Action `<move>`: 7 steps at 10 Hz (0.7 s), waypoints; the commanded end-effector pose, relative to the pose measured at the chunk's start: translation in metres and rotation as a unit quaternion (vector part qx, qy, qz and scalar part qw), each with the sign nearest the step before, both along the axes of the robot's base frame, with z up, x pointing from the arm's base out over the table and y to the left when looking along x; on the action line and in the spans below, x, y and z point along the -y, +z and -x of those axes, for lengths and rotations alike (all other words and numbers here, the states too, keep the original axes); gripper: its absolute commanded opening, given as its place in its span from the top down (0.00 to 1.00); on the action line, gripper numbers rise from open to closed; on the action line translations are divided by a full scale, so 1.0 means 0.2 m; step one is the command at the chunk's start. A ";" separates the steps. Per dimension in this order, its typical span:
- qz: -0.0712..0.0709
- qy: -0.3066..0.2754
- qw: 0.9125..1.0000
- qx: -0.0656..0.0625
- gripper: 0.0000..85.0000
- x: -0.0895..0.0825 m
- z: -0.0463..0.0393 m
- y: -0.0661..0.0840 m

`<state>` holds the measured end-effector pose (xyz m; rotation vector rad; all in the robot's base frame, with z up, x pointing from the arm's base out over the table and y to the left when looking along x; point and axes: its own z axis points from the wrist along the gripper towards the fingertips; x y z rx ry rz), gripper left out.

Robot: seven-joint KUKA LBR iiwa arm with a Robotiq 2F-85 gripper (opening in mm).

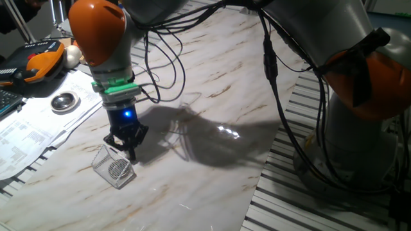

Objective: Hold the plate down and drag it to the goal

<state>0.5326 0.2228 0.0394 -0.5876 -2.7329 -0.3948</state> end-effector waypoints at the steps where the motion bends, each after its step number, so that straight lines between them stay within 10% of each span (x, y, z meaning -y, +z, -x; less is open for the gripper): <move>1: 0.014 0.016 1.000 0.006 1.00 0.02 -0.010 0.04; 4: 0.089 0.089 0.990 0.066 1.00 0.09 -0.038 0.17; 7: 0.123 0.147 0.977 0.097 1.00 0.11 -0.039 0.26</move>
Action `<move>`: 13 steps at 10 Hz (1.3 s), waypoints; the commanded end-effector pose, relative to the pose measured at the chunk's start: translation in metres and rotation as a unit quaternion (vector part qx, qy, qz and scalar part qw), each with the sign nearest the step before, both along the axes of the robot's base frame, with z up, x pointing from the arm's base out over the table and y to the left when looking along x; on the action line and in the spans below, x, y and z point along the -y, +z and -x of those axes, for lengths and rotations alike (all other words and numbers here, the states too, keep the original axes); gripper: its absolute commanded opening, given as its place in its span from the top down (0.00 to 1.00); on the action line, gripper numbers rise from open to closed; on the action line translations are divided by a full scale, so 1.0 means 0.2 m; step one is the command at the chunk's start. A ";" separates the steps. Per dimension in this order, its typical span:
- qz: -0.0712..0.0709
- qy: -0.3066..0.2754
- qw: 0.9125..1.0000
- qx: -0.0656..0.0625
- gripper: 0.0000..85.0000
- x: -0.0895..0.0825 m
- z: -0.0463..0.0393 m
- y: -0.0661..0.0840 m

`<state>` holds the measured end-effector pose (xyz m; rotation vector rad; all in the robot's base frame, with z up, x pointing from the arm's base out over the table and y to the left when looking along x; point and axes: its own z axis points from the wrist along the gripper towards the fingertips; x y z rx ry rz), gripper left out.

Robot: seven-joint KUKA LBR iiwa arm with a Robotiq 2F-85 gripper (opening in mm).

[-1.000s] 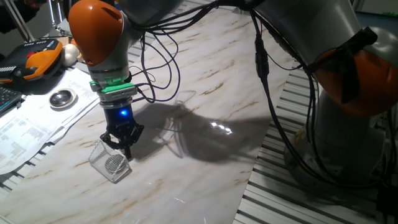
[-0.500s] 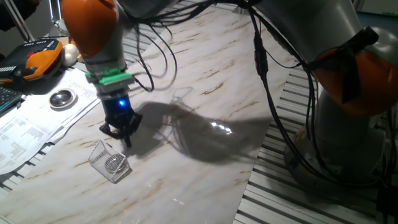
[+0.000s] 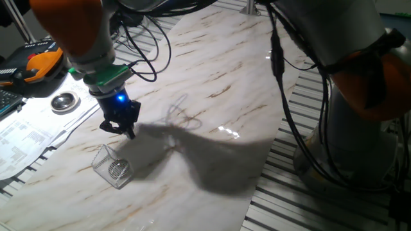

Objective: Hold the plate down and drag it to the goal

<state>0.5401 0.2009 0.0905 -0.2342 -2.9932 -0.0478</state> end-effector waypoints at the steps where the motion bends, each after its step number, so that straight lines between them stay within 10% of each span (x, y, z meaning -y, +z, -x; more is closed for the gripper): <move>1: 0.005 0.025 1.000 0.015 1.00 0.01 -0.002 0.01; 5: -0.007 0.073 0.997 0.014 1.00 -0.01 0.055 0.05; 13: -0.016 0.093 0.995 -0.023 1.00 -0.06 0.031 0.05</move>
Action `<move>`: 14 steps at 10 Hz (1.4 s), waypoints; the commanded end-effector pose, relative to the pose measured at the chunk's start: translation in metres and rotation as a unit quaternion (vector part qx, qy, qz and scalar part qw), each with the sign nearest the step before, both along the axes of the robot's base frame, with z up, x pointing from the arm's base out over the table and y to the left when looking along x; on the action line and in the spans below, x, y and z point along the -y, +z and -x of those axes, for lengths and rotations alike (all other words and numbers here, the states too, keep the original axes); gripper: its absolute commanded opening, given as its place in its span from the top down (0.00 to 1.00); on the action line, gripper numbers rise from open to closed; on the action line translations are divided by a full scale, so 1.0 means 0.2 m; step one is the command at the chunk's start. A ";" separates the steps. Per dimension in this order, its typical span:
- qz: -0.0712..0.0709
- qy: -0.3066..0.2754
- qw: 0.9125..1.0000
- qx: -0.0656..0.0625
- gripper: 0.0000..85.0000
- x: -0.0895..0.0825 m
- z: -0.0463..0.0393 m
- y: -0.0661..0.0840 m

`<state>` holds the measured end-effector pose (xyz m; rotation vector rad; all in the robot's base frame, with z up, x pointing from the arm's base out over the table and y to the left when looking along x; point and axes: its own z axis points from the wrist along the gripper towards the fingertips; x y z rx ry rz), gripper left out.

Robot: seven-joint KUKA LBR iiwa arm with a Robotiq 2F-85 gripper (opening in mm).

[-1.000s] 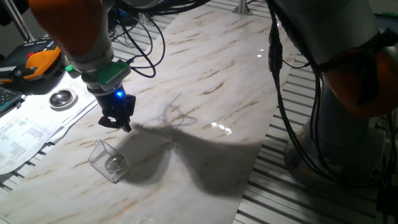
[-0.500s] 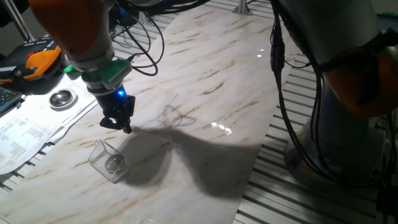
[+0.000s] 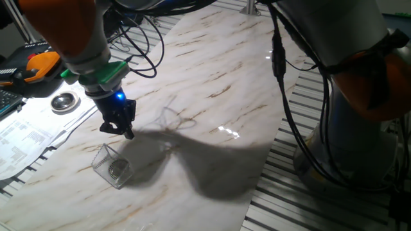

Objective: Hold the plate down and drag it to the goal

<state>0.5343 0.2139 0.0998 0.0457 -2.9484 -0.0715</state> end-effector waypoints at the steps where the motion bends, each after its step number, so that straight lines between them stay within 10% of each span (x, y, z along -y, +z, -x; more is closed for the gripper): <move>1: 0.000 0.000 1.000 -0.005 1.00 -0.01 -0.007 0.00; 6: 0.003 0.017 0.999 -0.040 1.00 -0.04 -0.022 0.02; 14: 0.007 0.027 0.999 -0.031 1.00 -0.08 -0.025 0.03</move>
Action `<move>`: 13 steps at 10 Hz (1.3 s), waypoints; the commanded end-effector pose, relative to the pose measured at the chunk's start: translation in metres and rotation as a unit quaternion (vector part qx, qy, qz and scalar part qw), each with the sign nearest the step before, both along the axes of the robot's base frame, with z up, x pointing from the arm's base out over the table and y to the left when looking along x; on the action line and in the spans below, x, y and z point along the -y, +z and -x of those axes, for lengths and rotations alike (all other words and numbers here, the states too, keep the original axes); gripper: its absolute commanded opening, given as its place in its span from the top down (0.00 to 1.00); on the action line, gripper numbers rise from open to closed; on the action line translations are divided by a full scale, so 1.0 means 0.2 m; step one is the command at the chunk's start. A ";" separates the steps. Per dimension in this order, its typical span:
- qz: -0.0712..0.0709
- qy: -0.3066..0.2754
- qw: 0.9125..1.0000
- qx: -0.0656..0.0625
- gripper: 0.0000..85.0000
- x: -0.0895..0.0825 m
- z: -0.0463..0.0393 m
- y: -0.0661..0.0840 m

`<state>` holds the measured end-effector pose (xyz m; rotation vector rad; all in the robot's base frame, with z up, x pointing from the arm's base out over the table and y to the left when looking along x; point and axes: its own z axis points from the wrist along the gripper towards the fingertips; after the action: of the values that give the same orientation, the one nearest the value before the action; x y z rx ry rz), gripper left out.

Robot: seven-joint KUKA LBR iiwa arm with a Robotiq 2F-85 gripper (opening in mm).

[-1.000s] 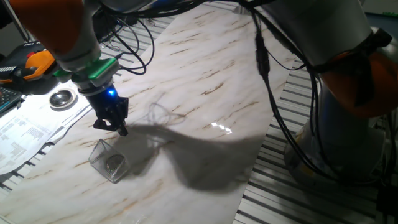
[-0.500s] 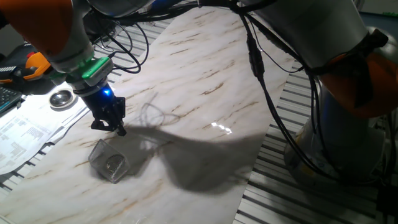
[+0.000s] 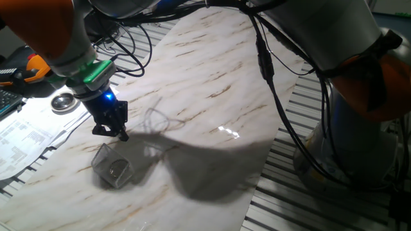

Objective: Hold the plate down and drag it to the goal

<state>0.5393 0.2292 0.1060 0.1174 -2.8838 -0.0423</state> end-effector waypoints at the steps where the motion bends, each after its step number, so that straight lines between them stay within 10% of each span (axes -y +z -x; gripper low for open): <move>1: 0.000 -0.001 1.000 0.000 1.00 0.00 -0.002 0.00; 7: -0.002 -0.018 1.000 0.000 1.00 -0.02 -0.010 0.01; 10: -0.006 -0.022 1.000 0.022 1.00 -0.03 -0.021 0.01; 13: -0.034 -0.029 0.999 0.031 1.00 0.00 -0.019 0.01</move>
<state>0.5432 0.2282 0.1088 0.0471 -2.9525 -0.1442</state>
